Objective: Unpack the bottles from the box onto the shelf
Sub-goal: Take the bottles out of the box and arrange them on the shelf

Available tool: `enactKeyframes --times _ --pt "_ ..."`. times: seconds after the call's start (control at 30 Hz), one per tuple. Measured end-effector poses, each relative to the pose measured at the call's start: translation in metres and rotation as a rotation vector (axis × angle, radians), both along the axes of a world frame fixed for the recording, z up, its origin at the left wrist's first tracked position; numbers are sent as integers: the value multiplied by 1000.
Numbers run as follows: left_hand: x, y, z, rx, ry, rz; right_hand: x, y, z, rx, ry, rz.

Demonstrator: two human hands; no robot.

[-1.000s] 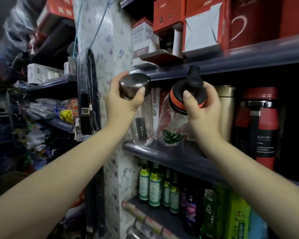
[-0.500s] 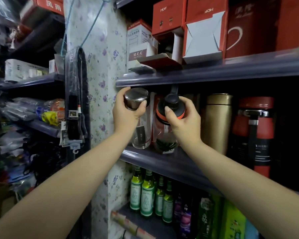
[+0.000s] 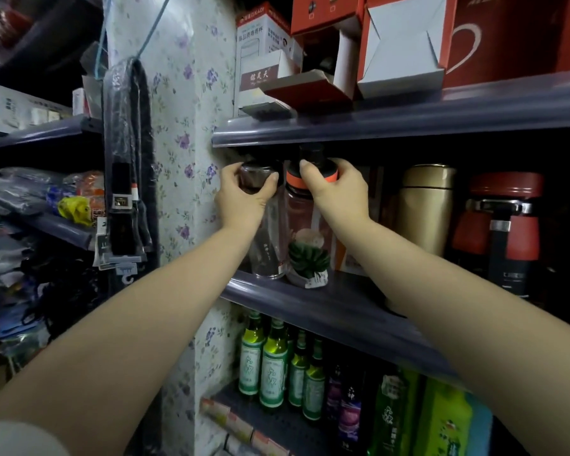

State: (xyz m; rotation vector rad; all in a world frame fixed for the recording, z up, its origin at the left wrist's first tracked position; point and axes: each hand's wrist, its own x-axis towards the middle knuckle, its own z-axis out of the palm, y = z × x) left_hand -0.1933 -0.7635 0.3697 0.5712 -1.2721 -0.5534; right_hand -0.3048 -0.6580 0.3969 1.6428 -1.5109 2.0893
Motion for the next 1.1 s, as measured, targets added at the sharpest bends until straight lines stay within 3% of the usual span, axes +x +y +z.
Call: enactKeyframes --times 0.4,0.57,1.1 --pt "-3 -34 23 209 -149 -1 20 -24 13 124 53 0" --pt "-1 -43 24 236 -227 -102 24 -28 14 160 101 5" --pt "-10 -28 9 189 -102 -292 -4 4 0 64 6 61"
